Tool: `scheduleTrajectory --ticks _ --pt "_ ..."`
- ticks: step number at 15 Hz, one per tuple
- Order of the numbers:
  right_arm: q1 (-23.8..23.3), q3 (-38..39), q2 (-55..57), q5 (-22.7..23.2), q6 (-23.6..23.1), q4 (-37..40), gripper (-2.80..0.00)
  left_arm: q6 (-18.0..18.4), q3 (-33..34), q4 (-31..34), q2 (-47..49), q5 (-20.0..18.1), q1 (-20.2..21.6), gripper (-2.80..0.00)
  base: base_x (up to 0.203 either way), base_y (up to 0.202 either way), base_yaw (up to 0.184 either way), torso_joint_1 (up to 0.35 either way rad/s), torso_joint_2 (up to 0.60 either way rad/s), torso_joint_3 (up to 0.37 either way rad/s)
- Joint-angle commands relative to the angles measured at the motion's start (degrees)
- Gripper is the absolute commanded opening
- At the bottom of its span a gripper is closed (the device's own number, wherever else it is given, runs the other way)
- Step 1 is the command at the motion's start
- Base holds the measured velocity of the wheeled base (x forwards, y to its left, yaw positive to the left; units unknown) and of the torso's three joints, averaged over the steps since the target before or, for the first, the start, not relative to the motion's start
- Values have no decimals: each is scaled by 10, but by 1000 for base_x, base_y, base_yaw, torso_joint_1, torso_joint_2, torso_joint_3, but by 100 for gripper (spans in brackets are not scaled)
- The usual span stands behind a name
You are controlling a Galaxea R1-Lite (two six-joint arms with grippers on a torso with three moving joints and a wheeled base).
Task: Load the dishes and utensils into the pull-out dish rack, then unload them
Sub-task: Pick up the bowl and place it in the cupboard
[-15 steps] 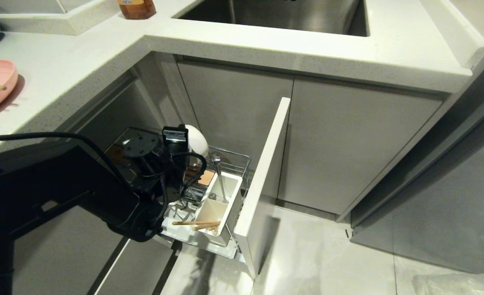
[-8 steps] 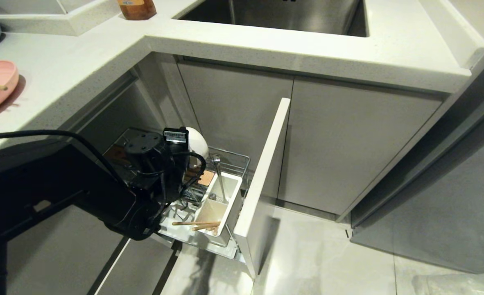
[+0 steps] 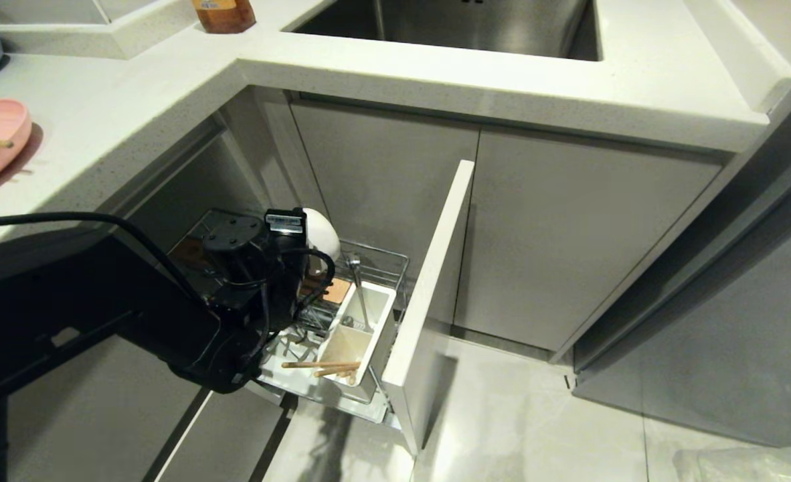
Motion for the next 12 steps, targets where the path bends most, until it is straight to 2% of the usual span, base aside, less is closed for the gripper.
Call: scheduleTrajectory --ticks 1,12 --pt "0 2 0 0 0 0 -280 -3 -3 -15 -12 0 -1 -280 0 0 0 0 0 0" --pt "0 2 0 0 0 0 -280 -5 -2 -62 -17 -17 0 -280 0 0 0 0 0 0"
